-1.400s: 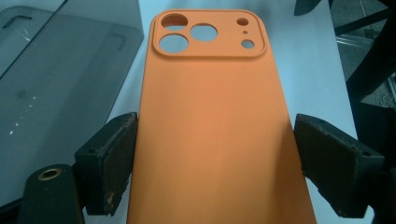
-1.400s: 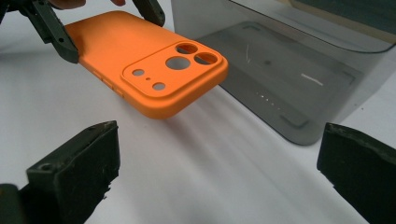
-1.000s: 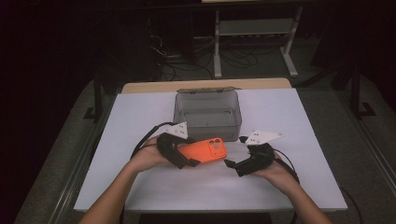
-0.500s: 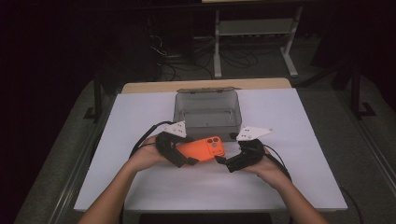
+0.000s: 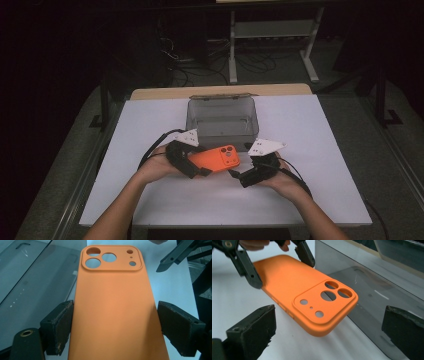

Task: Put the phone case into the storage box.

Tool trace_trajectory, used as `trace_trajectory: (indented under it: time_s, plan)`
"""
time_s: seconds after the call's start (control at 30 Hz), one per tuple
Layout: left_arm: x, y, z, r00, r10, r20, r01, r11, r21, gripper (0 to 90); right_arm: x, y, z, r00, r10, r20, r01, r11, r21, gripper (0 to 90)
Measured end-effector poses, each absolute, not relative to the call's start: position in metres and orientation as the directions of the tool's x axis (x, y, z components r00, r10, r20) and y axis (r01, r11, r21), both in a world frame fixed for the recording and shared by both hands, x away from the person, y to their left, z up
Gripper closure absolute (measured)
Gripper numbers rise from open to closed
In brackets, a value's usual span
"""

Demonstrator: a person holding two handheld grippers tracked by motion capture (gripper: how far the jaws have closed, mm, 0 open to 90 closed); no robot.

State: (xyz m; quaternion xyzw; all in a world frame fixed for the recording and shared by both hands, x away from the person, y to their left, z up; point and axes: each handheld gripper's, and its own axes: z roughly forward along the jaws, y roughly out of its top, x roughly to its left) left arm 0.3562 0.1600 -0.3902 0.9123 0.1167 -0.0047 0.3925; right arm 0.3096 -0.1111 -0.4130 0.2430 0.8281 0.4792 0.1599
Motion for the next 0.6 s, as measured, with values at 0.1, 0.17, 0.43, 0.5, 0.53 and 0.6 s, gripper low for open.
trace_trajectory:
  time_s: [0.1,0.17,0.43,0.5,0.53,0.6]
  plan:
    - [0.3561,0.1600,-0.3904,0.972,0.210,-0.101,0.218,-0.666,0.713,16.3,0.3084,-0.1106,-0.4135,-0.831,0.554,-0.053,0.236,0.436,0.868,0.0]
    - [0.3563,0.1602,-0.3903,0.972,0.212,-0.100,0.218,-0.665,0.714,16.3,0.3080,-0.1103,-0.4139,-0.831,0.553,-0.064,0.229,0.444,0.866,0.0]
    - [0.3563,0.1604,-0.3905,0.971,0.215,-0.101,0.221,-0.666,0.713,16.3,0.3057,-0.1073,-0.4171,-0.829,0.544,-0.130,0.193,0.496,0.847,0.0]
    - [0.3563,0.1604,-0.3906,0.971,0.214,-0.101,0.221,-0.666,0.712,16.3,0.3048,-0.1064,-0.4178,-0.826,0.541,-0.157,0.176,0.513,0.840,0.0]
    - [0.3564,0.1605,-0.3907,0.971,0.214,-0.102,0.222,-0.666,0.712,16.3,0.3042,-0.1057,-0.4182,-0.825,0.540,-0.168,0.170,0.519,0.838,0.0]
    - [0.3565,0.1605,-0.3908,0.971,0.215,-0.102,0.222,-0.667,0.712,16.3,0.3034,-0.1048,-0.4190,-0.822,0.534,-0.197,0.149,0.536,0.831,0.0]
